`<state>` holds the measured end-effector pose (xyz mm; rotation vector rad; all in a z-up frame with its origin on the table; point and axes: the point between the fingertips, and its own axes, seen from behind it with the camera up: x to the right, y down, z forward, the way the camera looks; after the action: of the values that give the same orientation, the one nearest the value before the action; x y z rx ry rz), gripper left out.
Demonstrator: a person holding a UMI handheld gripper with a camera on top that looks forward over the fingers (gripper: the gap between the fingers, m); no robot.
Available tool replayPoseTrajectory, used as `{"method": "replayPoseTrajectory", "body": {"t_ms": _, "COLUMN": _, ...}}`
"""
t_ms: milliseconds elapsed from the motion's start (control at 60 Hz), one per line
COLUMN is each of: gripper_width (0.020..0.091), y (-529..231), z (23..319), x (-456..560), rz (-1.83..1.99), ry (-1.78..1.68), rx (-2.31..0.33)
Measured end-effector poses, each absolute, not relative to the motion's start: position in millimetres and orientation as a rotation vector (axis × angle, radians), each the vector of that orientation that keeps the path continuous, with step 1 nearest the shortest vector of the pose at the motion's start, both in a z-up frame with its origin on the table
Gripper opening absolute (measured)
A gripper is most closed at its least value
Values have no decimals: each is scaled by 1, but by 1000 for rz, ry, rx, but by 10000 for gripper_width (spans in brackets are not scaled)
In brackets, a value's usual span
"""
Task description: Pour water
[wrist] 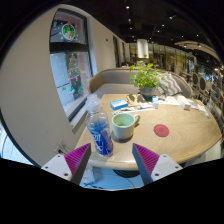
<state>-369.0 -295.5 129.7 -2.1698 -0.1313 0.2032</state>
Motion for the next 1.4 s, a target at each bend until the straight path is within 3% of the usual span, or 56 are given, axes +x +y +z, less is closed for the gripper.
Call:
{"method": "replayPoseTrajectory", "body": {"t_ms": 283, "gripper_width": 834, "y": -214, "z": 95, "x": -414, "rz": 115, "ry": -53, "rx": -2075}}
{"method": "replayPoseTrajectory", "body": {"t_ms": 400, "gripper_width": 698, "y": -198, "z": 73, "x": -423, "rz": 112, "ry": -34, "rx": -2083}}
{"method": "replayPoseTrajectory", "body": {"t_ms": 483, "gripper_width": 541, "y": -187, "z": 76, "x": -424, "rz": 72, "ry": -64, "rx": -2038}}
{"method": "replayPoseTrajectory", "body": {"t_ms": 733, "gripper_width": 370, "y": -182, "z": 76, "x": -428, "rz": 46, "ry": -102, "rx": -2024}}
{"method": "replayPoseTrajectory", "body": {"t_ms": 800, "gripper_width": 370, "y": -181, "z": 80, "x": -429, "rz": 53, "ry": -90, "rx": -2029}}
{"method": "replayPoseTrajectory", "body": {"t_ms": 917, "gripper_width": 371, "y": -172, "z": 100, "x": -439, "rz": 118, "ry": -53, "rx": -2021}}
{"method": "replayPoseTrajectory", "body": {"t_ms": 1200, "gripper_width": 368, "y": -118, "z": 213, "x": -494, "rz": 721, "ry": 304, "rx": -1854}}
{"method": "replayPoseTrajectory", "body": {"t_ms": 1267, "gripper_width": 367, "y": -108, "z": 228, "x": -502, "rz": 865, "ry": 423, "rx": -1828}}
{"method": "replayPoseTrajectory", "body": {"t_ms": 1400, "gripper_width": 367, "y": -85, "z": 227, "x": -501, "rz": 1253, "ry": 769, "rx": -1740}}
